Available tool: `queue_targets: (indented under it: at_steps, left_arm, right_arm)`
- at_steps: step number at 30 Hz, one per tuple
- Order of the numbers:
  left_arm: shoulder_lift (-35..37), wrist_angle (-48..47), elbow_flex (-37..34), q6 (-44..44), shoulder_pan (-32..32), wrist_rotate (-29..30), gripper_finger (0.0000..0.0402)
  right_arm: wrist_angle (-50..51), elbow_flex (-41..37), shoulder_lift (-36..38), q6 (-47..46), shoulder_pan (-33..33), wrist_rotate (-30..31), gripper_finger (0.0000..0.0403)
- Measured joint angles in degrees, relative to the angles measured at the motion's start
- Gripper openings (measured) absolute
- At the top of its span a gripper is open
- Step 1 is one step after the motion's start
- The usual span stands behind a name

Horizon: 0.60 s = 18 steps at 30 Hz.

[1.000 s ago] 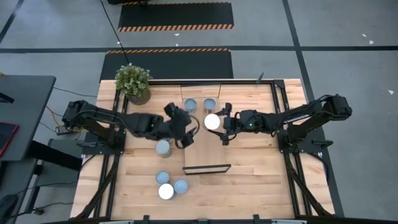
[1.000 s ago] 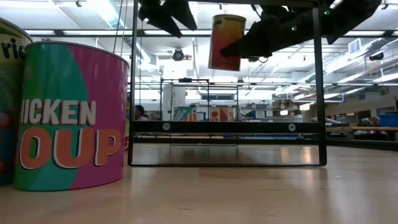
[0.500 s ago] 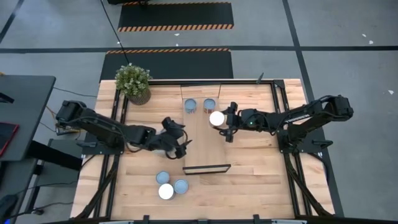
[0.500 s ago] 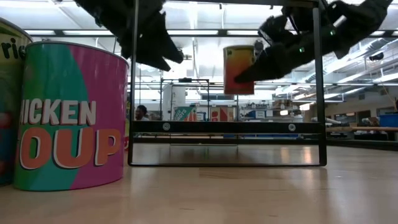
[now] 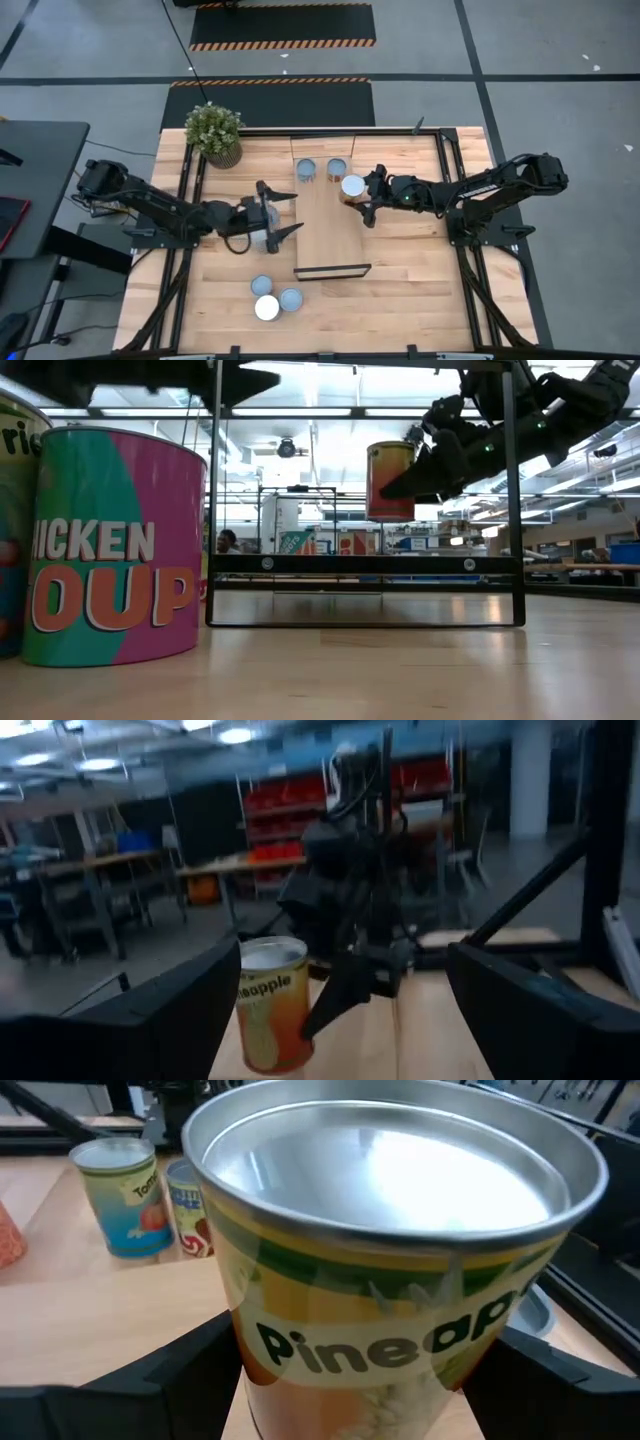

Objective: Pick and place cans onto a shelf
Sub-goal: Put the canned pineapple on the shelf

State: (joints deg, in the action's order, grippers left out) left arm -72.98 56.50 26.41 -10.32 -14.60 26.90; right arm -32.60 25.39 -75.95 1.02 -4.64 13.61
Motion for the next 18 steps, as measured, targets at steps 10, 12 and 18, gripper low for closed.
queue_targets:
  at_steps: [10, 12, 18]
  left_arm:
    - [5.73, 11.72, -10.3, -1.0, 0.99, -2.26, 0.0359]
    - [8.07, 11.68, -10.8, -1.17, 1.14, -2.36, 0.0359]
    - [12.5, 4.38, -11.4, 0.91, 1.06, -2.8, 0.0359]
  right_arm:
    - [-4.94, 0.49, -6.08, -1.75, 0.0, 1.88, 0.033]
    - [-5.39, 1.14, -8.33, -2.45, 0.04, 1.8, 0.033]
    - [-5.51, 3.82, -13.72, -2.56, 0.44, 1.51, 0.033]
